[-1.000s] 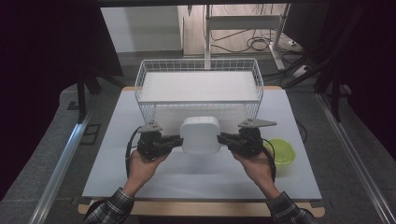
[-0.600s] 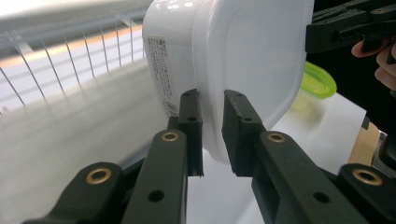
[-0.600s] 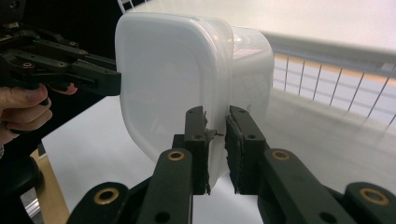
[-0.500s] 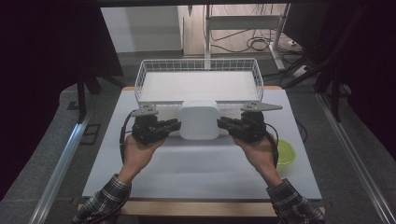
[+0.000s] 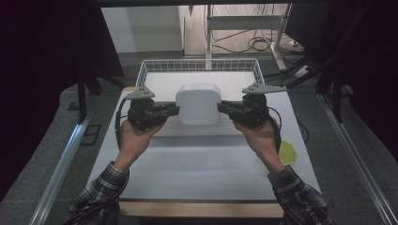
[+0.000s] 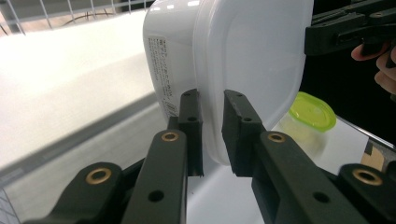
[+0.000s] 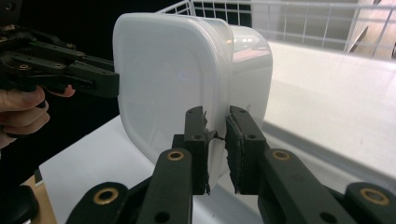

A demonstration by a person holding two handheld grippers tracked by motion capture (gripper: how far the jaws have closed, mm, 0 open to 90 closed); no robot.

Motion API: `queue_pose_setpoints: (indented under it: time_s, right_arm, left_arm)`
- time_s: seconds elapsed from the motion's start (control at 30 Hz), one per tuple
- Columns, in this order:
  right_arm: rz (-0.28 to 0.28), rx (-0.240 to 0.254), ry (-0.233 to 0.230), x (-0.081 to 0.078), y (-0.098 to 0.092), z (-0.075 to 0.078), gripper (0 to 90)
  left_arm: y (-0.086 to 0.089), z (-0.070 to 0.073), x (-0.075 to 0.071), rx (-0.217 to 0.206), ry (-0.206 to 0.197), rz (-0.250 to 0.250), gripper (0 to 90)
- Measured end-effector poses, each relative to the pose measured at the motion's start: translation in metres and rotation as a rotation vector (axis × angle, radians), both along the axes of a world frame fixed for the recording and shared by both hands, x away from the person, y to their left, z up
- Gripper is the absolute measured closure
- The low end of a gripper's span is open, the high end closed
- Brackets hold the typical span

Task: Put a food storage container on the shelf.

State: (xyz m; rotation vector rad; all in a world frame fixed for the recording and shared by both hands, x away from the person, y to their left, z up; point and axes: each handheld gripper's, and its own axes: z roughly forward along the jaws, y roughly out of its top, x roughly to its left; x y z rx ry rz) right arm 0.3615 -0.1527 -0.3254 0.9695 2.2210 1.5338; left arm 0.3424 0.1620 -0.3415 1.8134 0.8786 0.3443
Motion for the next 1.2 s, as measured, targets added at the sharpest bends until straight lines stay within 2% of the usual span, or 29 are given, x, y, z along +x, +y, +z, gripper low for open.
queue_pose_setpoints:
  time_s: [0.3, 0.5, 0.73, 0.9, 1.2]
  right_arm:
    - [-0.002, 0.027, -0.012, 0.018, 0.004, 0.020, 78.4]
    - [-0.021, 0.036, -0.022, 0.033, 0.007, 0.029, 77.9]
    - [-0.047, 0.037, 0.000, 0.050, 0.007, 0.028, 77.7]
    - [-0.058, 0.044, 0.017, 0.059, 0.005, 0.025, 77.5]
    - [-0.076, 0.048, 0.026, 0.067, 0.005, 0.021, 75.9]
  left_arm:
    - [0.005, 0.024, 0.016, -0.019, -0.025, 0.015, 79.0]
    - [0.005, 0.033, 0.029, -0.021, -0.025, 0.024, 79.1]
    - [0.003, 0.028, 0.049, -0.044, 0.010, 0.023, 79.1]
    - [0.003, 0.022, 0.058, -0.070, 0.036, 0.021, 79.0]
    - [0.002, 0.017, 0.067, -0.091, 0.036, 0.013, 77.9]
